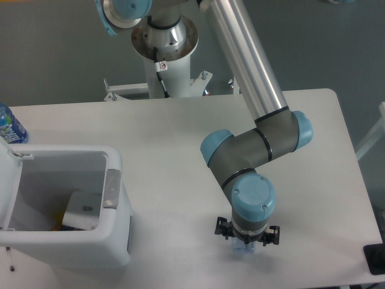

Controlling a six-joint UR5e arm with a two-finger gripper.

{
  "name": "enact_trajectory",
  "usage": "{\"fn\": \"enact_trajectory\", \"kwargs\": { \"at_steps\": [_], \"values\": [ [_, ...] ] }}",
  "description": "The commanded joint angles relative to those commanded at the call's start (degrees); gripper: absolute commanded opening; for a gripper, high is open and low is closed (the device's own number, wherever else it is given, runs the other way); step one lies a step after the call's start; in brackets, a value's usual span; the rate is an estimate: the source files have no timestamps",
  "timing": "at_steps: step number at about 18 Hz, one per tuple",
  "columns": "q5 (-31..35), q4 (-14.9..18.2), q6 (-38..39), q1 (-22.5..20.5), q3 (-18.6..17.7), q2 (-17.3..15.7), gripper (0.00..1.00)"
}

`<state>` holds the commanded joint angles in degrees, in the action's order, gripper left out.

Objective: Place the trash in the trash can
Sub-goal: 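Lower the gripper and close it around the bottle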

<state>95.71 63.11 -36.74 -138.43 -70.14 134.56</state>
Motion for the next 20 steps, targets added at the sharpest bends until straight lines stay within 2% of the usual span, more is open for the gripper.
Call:
{"fn": "enact_trajectory", "kwargs": {
  "at_steps": [6,7,10,17,20],
  "values": [
    [0.36,-0.09,0.09,1.14,0.00,0.88,0.99],
    [0.27,-0.26,0.61,1.32,0.09,0.88,0.94],
    [0.35,-0.35,0.79,1.67,0.18,1.06,0.85],
    [0.27,-1.23,1.49,1.76,0.27,0.97,0.70],
    [0.00,-1.23,1.67,1.76,0.27,0.88,0.66]
  ]
}}
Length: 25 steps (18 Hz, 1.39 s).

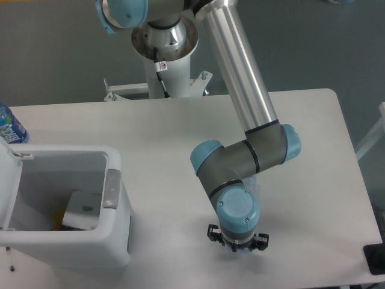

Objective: Place the trash in the trash can
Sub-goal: 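Lower the gripper and close it around the bottle, then lift the bottle and carry it over the bin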

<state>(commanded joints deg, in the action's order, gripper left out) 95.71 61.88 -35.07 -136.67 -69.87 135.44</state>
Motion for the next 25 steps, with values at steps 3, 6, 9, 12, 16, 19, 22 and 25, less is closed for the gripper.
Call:
{"fn": "enact_trajectory", "kwargs": {
  "at_steps": [3,6,9,12,16,19,22,25],
  "values": [
    [-0.17,0.00,0.00,0.00,0.00,-0.26,0.63],
    [-0.44,0.09,-0.26,-0.09,-0.17,-0.96,0.58],
    [-0.53,0.09,-0.35,-0.09,-0.35,-1.49,0.55],
    [-0.61,0.09,-0.53,-0.44,-0.44,-2.19,0.54],
    [-5.52,0.17,-0.44,-1.67,-0.35,-3.42,0.54],
    [-9.39,0.09,-0.35,-2.90,-0.44,-4.30,0.54],
    [-13.96,0.09,-0.35,-4.04,-0.44,-5.62,0.54],
    [-17.83,0.18,-0.35,-5.27,-0.53,-6.94,0.54]
  ]
}}
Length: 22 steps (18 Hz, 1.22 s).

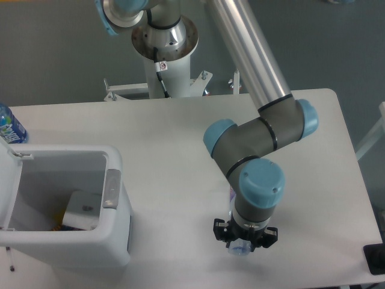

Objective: Place the trash in the trash can
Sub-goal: 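Lift the bottle and carry it over the bin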

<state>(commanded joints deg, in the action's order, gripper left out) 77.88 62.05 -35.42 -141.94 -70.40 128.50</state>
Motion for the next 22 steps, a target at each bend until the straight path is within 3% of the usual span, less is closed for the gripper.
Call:
{"fn": "enact_trajectory", "kwargs": {
  "at_steps": [8,17,22],
  "values": [
    [-15.99,0.35,0.53,-3.34,0.00,-5.53,0.54],
    [-26.81,0.00,5.80,-3.08,0.70,-11.78,0.54],
    [-32.52,-0.09,11.59,-2.99,5.09,-12.31,0.54]
  ]
}}
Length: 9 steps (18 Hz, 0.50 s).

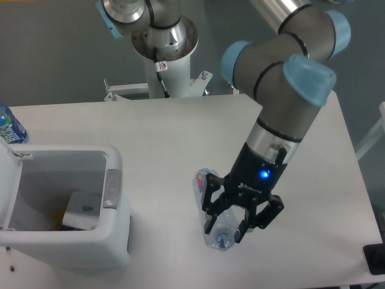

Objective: Place the trash in the trash can
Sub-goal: 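Lift the bottle and carry it over the bin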

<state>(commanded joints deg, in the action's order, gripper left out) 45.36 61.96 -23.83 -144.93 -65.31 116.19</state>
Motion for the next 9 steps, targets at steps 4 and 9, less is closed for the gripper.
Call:
{"fn": "enact_trajectory", "kwargs": {
  "at_steps": [4,9],
  "values": [
    [-3.60,0.00,2.03,0.18,2.38,-1.05,0.54],
    [-11.42,0.00,3.52,0.26,5.10,-2.81,0.54]
  ]
}}
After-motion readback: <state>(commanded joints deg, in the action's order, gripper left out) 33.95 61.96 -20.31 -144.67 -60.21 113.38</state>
